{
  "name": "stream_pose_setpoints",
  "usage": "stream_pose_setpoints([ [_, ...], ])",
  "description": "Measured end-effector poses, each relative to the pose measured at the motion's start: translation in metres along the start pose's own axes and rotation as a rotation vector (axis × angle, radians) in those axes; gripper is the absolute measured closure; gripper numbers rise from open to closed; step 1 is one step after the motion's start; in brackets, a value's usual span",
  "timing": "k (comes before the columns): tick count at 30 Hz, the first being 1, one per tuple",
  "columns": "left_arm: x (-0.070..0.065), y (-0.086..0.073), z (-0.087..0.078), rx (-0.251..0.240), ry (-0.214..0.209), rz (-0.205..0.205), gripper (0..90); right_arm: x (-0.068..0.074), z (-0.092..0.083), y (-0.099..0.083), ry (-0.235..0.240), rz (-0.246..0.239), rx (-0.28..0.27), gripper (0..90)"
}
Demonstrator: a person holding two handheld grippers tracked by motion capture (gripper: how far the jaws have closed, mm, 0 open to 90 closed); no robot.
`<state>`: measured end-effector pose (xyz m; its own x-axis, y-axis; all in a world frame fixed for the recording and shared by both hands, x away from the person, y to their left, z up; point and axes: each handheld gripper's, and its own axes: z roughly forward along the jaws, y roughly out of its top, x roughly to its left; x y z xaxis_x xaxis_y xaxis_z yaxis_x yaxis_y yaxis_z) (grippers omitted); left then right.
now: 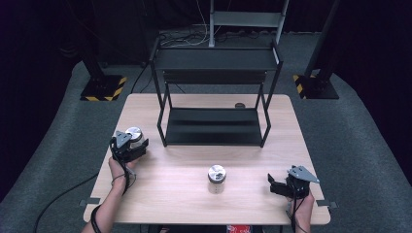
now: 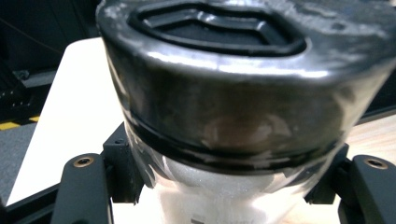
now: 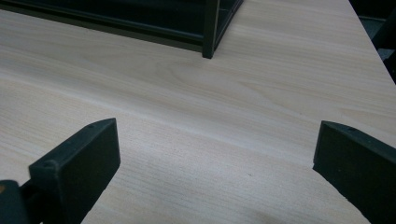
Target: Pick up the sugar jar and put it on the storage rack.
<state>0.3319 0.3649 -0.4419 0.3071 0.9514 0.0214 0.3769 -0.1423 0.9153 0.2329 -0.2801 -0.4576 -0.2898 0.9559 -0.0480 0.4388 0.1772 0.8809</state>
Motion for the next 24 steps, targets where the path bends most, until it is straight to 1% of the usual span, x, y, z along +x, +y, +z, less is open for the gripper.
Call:
stream_pose_setpoints([
  [2,0.001,0.001,-0.005,-0.003,-0.013,-0.001,30.5,0.0,0.0,0.0,0.001,-0.001,0.0,0.0],
  [4,0.001,0.002,-0.007,-0.004,-0.016,0.007,30.5,-0.001,0.0,0.0,0.005,0.003,0.001,0.0],
  [5,0.001,0.005,-0.012,-0.005,-0.021,0.018,30.5,-0.001,0.0,0.0,0.007,0.004,0.0,0.0],
  [11,0.003,0.009,-0.021,-0.019,-0.034,0.017,30.5,-0.002,0.0,0.0,0.01,0.004,0.001,0.0],
  [15,0.005,0.011,-0.026,-0.037,-0.052,-0.007,30.5,-0.003,0.0,0.0,0.013,0.009,0.001,0.0],
  [19,0.004,0.015,-0.029,-0.048,-0.062,-0.003,30.5,-0.004,0.0,0.0,0.015,0.009,0.003,0.0],
  [24,0.002,0.022,-0.033,-0.049,-0.071,0.018,30.5,-0.004,0.0,0.0,0.014,0.017,0.0,0.0],
])
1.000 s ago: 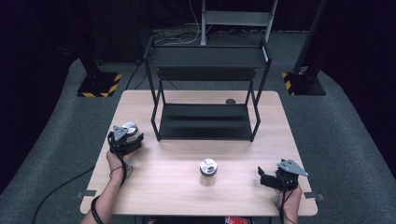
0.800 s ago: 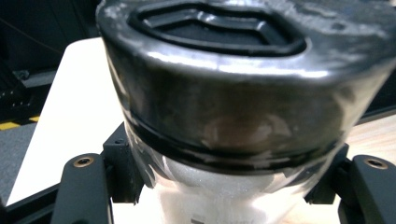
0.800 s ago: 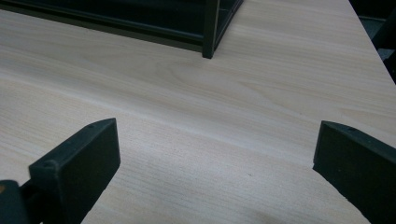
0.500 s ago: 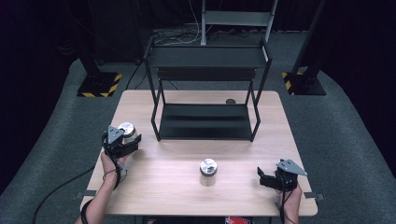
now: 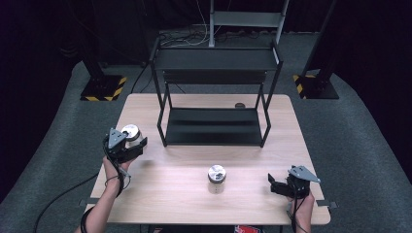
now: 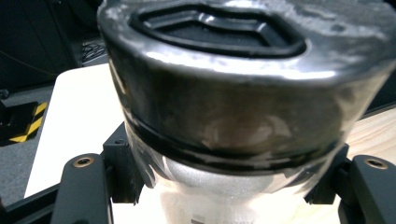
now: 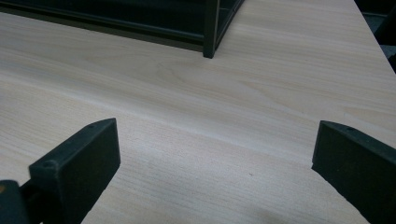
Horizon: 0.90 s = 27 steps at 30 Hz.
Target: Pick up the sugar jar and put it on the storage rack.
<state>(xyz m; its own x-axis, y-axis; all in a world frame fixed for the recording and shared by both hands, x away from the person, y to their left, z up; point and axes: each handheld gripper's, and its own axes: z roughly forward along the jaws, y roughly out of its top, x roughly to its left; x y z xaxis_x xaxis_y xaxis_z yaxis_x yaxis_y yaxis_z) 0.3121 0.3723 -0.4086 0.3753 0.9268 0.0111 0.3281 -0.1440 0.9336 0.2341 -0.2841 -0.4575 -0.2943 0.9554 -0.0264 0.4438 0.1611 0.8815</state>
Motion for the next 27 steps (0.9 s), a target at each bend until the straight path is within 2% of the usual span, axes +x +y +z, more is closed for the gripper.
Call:
stream_pose_setpoints([
  [19,-0.006,0.019,-0.002,-0.016,-0.029,0.024,30.5,0.0,0.0,-0.001,-0.002,0.007,-0.003,0.0],
  [27,-0.007,0.026,-0.002,-0.029,-0.052,0.018,30.4,0.0,0.0,-0.001,-0.005,0.008,-0.003,0.1],
])
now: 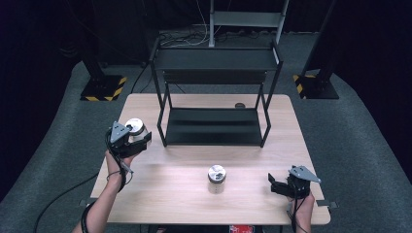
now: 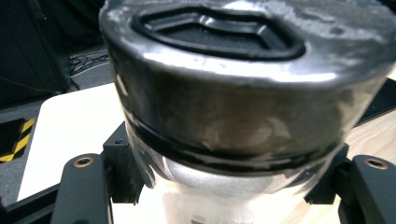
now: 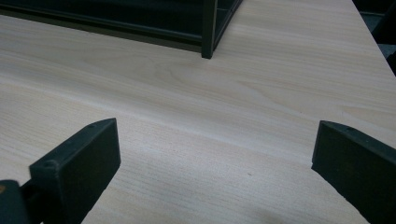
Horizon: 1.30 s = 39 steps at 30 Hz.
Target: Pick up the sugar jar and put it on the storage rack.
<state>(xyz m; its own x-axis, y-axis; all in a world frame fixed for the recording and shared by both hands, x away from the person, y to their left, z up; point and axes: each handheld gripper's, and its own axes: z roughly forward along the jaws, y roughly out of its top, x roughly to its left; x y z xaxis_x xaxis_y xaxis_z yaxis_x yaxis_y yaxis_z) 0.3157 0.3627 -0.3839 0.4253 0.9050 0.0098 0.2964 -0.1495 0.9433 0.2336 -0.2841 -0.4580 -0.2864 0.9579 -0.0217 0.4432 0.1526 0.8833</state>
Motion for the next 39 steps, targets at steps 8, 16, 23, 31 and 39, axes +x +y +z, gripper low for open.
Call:
stream_pose_setpoints([
  [8,0.001,0.01,0.0,-0.006,-0.015,0.006,30.5,0.001,0.0,0.001,-0.003,0.003,0.006,0.1],
  [16,0.002,0.02,0.003,-0.014,-0.03,-0.002,30.5,-0.001,0.0,0.0,0.004,0.009,0.002,0.2],
  [23,0.002,0.03,0.006,-0.016,-0.044,0.007,30.4,-0.001,0.0,0.001,0.003,0.01,0.003,0.2],
  [31,0.003,0.04,0.012,-0.019,-0.064,-0.005,30.5,-0.002,0.0,0.001,0.006,0.012,0.005,0.5],
  [39,0.002,0.05,0.014,-0.021,-0.075,0.004,30.5,-0.003,0.0,0.001,0.007,0.018,0.005,0.5],
])
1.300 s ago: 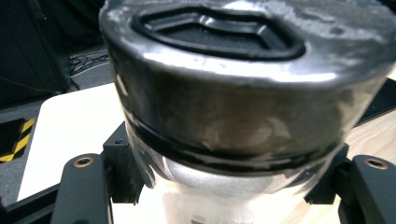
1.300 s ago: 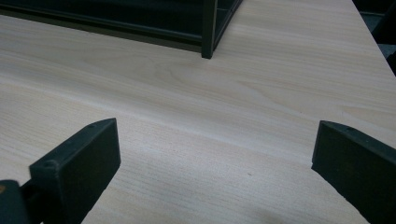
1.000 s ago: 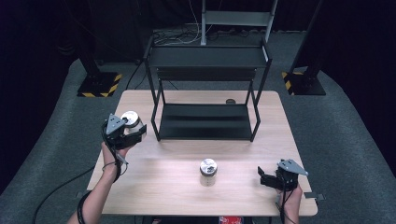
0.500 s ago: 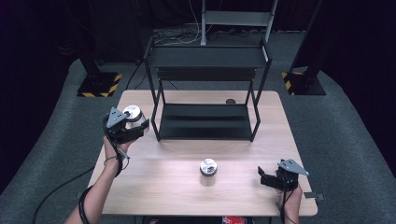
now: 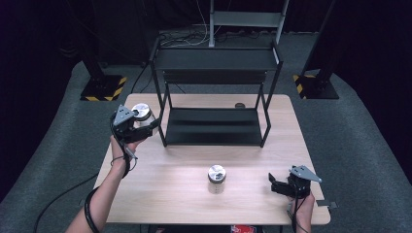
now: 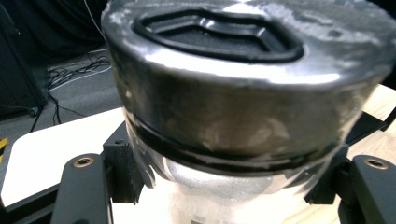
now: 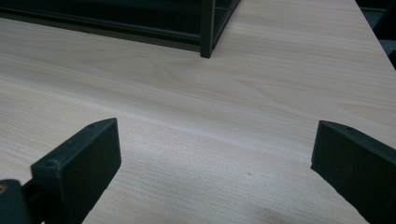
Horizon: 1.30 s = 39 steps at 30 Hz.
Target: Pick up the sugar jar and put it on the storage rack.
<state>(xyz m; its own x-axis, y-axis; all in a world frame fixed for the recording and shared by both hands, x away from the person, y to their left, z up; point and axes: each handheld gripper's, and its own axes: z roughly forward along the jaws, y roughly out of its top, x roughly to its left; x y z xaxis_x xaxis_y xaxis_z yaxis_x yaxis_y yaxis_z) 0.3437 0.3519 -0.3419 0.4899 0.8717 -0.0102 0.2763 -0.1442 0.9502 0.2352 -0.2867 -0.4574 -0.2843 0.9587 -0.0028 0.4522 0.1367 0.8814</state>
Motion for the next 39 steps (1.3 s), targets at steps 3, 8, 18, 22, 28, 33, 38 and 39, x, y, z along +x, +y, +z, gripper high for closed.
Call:
stream_pose_setpoints([
  [3,0.001,0.004,0.001,-0.004,-0.003,-0.007,30.5,0.0,0.0,0.0,-0.002,-0.001,-0.001,0.5],
  [8,0.001,0.01,0.002,-0.01,-0.003,-0.005,30.5,0.0,0.0,0.0,0.001,0.002,-0.001,0.6],
  [18,-0.003,0.023,0.004,-0.016,-0.009,0.014,30.4,0.0,0.0,0.0,-0.002,0.004,-0.001,0.6],
  [22,-0.005,0.029,0.005,-0.018,-0.011,0.022,30.4,0.0,0.0,0.0,-0.001,0.005,0.001,0.6],
  [28,-0.007,0.039,0.006,-0.016,-0.013,0.038,30.5,0.0,0.0,0.001,-0.003,0.007,0.004,0.6],
  [33,-0.009,0.046,0.008,-0.018,-0.012,0.043,30.5,0.0,0.0,0.001,-0.003,0.008,0.004,0.6],
  [38,-0.011,0.052,0.01,-0.014,-0.014,0.053,30.5,-0.001,0.0,0.001,-0.003,0.01,0.003,0.6],
  [39,-0.01,0.054,0.011,-0.012,-0.016,0.056,30.5,0.0,0.0,0.0,-0.005,0.012,0.003,0.7],
])
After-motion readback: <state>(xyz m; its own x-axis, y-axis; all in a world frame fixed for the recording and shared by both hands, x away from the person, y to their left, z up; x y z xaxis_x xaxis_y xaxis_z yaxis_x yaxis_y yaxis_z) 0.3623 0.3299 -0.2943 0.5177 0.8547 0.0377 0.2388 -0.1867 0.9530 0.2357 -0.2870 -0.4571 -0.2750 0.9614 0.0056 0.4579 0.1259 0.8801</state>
